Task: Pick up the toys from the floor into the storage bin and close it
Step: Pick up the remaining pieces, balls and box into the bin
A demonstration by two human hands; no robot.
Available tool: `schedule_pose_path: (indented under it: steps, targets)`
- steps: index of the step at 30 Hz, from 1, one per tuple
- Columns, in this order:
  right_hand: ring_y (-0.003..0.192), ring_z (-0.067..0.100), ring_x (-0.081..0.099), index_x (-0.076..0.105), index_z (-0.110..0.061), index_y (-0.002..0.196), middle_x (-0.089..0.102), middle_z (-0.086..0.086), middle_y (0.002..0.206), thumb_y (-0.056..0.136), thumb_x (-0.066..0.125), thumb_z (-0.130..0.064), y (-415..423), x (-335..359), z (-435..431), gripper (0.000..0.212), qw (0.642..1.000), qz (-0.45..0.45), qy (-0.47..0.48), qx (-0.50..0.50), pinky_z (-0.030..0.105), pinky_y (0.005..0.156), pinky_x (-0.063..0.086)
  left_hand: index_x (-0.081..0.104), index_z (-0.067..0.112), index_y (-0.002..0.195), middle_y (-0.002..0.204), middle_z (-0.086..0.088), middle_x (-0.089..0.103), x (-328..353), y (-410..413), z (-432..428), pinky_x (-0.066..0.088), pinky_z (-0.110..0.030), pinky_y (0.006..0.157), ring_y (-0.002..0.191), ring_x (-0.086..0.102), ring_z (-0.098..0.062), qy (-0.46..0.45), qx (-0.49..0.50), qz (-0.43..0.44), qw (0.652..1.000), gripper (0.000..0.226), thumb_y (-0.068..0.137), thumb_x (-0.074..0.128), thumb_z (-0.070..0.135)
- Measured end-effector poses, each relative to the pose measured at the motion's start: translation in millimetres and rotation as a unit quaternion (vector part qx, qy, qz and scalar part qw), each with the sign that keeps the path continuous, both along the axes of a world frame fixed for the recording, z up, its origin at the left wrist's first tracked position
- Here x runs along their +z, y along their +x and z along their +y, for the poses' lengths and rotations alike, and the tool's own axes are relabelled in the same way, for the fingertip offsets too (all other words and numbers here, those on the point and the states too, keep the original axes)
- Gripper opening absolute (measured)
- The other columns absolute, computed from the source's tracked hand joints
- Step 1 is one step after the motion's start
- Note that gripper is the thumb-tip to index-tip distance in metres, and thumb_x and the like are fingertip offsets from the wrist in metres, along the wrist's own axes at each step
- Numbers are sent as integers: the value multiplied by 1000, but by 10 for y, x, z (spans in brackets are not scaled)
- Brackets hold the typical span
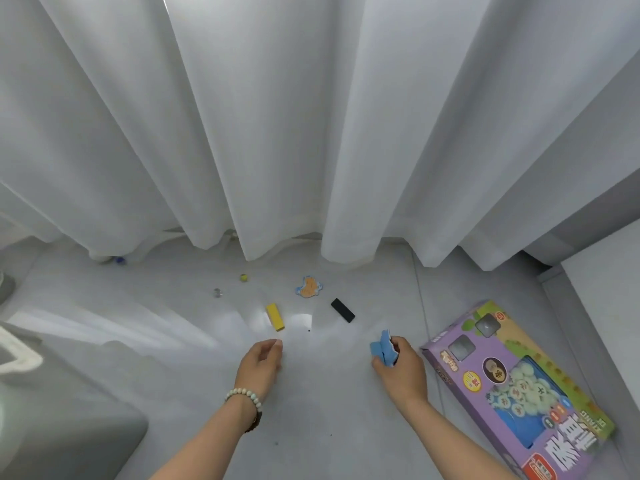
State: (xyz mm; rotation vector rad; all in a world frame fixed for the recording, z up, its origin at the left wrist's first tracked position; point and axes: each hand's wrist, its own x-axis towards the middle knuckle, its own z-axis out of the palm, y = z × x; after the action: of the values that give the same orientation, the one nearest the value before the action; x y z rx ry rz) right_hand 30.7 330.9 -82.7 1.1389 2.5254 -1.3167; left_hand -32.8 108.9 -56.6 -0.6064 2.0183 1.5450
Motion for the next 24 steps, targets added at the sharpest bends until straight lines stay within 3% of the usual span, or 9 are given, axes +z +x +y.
schedule_pose_path:
  steps: [3, 6, 8, 11, 14, 16, 19, 21, 24]
  targets:
    - [70, 13, 55, 60, -10, 99, 63, 6, 89, 82, 66, -6, -143, 195, -212, 19, 983, 32, -174, -55, 20, 61, 43, 55, 13, 120, 118, -7, 61, 123, -43, 99, 49, -29, 79, 95, 61, -20, 123, 18, -101, 987, 35, 96, 46, 36]
    - [83, 7, 62, 61, -20, 103, 65, -6, 92, 82, 69, -12, -345, 445, -502, 24, 946, 40, -320, 41, 21, 74, 52, 57, 21, 117, 116, -1, 63, 258, -80, 181, 44, -38, 98, 111, 58, -22, 242, 5, -200, 949, 52, 89, 39, 61]
    - [89, 6, 60, 62, -24, 102, 64, -5, 101, 80, 72, -19, -501, 497, -552, 25, 955, 64, -272, 101, 18, 78, 51, 59, 23, 112, 114, -1, 65, 295, -159, 179, 45, -41, 100, 111, 59, -21, 291, 37, -198, 935, 51, 87, 40, 63]
    - [82, 9, 53, 62, -17, 103, 59, 2, 106, 80, 72, -19, -772, 390, -390, 25, 985, 104, -131, 43, 11, 69, 43, 58, 23, 109, 109, -2, 63, 304, -341, 78, 52, -34, 84, 98, 62, -19, 273, 109, -135, 946, 26, 93, 49, 41]
    - [95, 14, 54, 58, -16, 113, 52, 3, 114, 80, 71, -24, -915, 140, -256, 36, 996, 17, -75, 48, 20, 78, 44, 58, 19, 99, 94, -1, 63, 227, -427, -75, 53, -27, 67, 83, 62, -16, 218, 133, -90, 963, 14, 94, 51, 31]
    - [96, 15, 56, 59, -16, 106, 53, 2, 113, 80, 71, -27, -896, -13, -254, 31, 997, -36, -20, 65, 26, 80, 46, 58, 19, 98, 96, -1, 64, 166, -391, -189, 55, -24, 58, 82, 63, -15, 200, 145, -88, 965, 15, 94, 52, 32]
    - [88, 11, 54, 57, -18, 92, 52, -4, 101, 83, 65, -31, -790, -43, -352, 18, 986, -73, 94, 118, 28, 71, 46, 57, 19, 107, 108, -1, 64, 58, -319, -360, 57, -24, 63, 94, 64, -18, 206, 158, -115, 959, 28, 94, 45, 41]
    - [84, 10, 56, 59, -17, 87, 56, -6, 94, 82, 67, -30, -799, 4, -484, 16, 990, -40, 80, 111, 28, 71, 47, 52, 17, 118, 114, -5, 61, 18, -333, -446, 53, -32, 78, 103, 60, -23, 253, 191, -148, 937, 41, 95, 37, 48]
    - [69, 7, 56, 64, -12, 81, 61, -5, 77, 76, 75, -23, -904, 185, -862, 17, 990, 46, -84, 106, 20, 67, 46, 54, 12, 117, 109, -9, 65, 27, -387, -501, 47, -40, 86, 88, 61, -27, 321, 225, -186, 901, 60, 91, 33, 61]
